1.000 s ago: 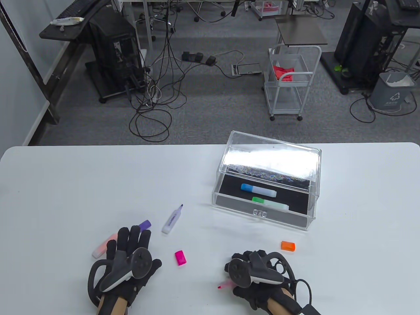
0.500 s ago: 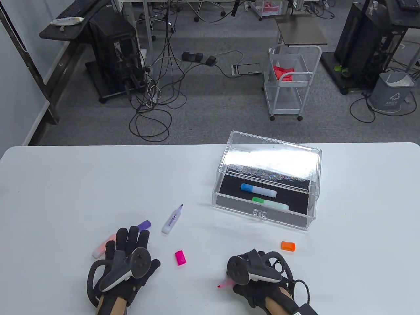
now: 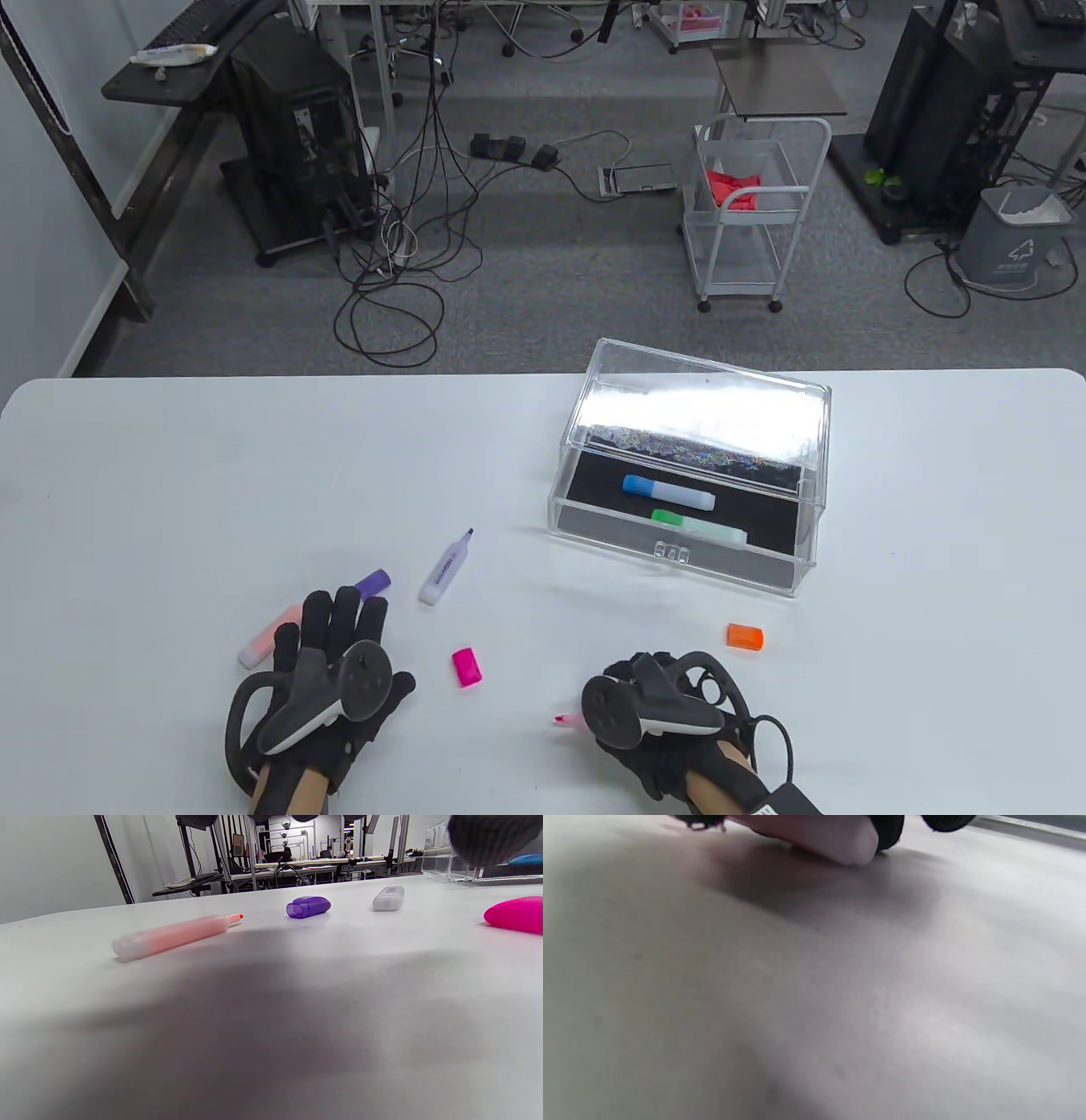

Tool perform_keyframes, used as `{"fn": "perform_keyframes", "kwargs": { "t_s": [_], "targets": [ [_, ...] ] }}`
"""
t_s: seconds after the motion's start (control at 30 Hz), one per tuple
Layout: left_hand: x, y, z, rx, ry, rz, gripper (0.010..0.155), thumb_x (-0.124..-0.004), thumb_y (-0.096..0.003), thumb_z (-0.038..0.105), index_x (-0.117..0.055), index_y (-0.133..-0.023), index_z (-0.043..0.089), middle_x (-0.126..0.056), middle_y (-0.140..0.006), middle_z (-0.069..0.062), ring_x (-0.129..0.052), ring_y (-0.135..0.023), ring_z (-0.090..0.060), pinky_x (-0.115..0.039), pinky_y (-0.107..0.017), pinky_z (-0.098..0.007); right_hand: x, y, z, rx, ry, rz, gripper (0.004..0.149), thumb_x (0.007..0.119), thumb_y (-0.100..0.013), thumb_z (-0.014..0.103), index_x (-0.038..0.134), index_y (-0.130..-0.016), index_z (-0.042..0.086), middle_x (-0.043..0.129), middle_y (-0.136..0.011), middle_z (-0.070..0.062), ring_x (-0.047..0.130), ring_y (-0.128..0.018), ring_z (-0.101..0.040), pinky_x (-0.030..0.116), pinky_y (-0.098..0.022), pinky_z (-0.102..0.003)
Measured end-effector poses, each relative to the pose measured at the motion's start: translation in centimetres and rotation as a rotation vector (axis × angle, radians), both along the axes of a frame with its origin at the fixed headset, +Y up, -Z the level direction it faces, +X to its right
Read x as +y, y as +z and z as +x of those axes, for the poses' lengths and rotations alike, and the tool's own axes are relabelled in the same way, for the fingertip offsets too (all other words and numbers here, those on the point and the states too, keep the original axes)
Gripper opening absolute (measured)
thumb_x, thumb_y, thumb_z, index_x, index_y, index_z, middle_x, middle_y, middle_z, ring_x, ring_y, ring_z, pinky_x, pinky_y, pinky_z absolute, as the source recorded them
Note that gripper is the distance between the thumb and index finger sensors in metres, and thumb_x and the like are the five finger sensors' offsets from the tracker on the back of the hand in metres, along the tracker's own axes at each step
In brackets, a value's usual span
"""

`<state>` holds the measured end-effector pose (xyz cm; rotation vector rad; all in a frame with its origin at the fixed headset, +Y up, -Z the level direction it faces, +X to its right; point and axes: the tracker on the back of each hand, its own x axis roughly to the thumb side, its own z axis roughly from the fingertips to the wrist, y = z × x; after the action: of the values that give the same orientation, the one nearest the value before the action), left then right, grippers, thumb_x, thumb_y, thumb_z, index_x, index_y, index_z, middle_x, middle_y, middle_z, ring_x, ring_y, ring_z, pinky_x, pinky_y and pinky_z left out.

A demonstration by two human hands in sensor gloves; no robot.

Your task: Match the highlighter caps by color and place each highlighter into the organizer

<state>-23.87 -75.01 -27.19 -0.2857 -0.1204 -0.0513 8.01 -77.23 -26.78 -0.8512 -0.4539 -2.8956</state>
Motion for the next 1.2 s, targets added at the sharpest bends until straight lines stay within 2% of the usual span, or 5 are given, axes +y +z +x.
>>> {"fn": "perform_keyframes", "kwargs": {
  "t_s": [0.13,0.43,0.7,0.87,1.2],
  "targets": [
    [0.0,0.0,0.1,-0.003,-0.001,0.0,0.09,-0.05,-0.0581,0.074,-0.003,-0.12,0.027,0.001,-0.125,-0.006,-0.005,-0.119,-0.044,-0.024,-0.083,-0.068,0.3,-0.1,0.1,0.01,-0.053,0.089,0.053,0.065,-0.044,0.036,0.053,-0.092,0.018,0.068,-0.094,-0.011,0.075,-0.085,-0.034,0.058,-0.066,-0.066],
    [-0.1,0.0,0.5,-0.025,-0.002,-0.004,0.091,-0.053,-0.0585,0.073,-0.004,-0.12,0.027,-0.001,-0.126,-0.007,-0.008,-0.12,-0.044,-0.028,-0.084,-0.068,1.6,-0.1,0.7,-0.038,-0.091,0.17,0.052,0.068,-0.044,0.034,0.052,-0.091,0.02,0.074,-0.087,-0.008,0.087,-0.075,-0.028,0.07,-0.059,-0.062],
    [0.1,-0.2,3.3,-0.164,-0.013,-0.012,0.084,-0.069,-0.0599,0.063,-0.018,-0.12,0.033,-0.028,-0.129,0.001,-0.045,-0.124,-0.034,-0.047,-0.087,-0.058,3.0,-0.6,2.0,-0.092,-0.147,0.207,0.051,0.07,-0.044,0.033,0.052,-0.09,0.023,0.075,-0.081,-0.005,0.089,-0.057,-0.023,0.078,-0.045,-0.051],
    [0.2,-1.3,5.6,-0.257,-0.084,-0.035,0.077,-0.076,-0.0605,0.052,-0.029,-0.119,0.038,-0.044,-0.126,0.007,-0.073,-0.116,-0.022,-0.062,-0.085,-0.049,3.8,-0.5,2.5,-0.106,-0.164,0.254,0.05,0.071,-0.044,0.033,0.054,-0.09,0.024,0.075,-0.082,-0.005,0.089,-0.055,-0.022,0.078,-0.042,-0.049],
    [-0.5,-3.6,8.6,-0.314,-0.152,-0.135,0.072,-0.082,-0.0595,0.05,-0.037,-0.116,0.048,-0.053,-0.123,0.012,-0.08,-0.111,-0.017,-0.066,-0.084,-0.047,3.8,-0.6,3.6,-0.142,-0.169,0.254,0.05,0.072,-0.044,0.033,0.055,-0.09,0.024,0.075,-0.083,-0.005,0.089,-0.056,-0.022,0.078,-0.044,-0.05]
  ]
}}
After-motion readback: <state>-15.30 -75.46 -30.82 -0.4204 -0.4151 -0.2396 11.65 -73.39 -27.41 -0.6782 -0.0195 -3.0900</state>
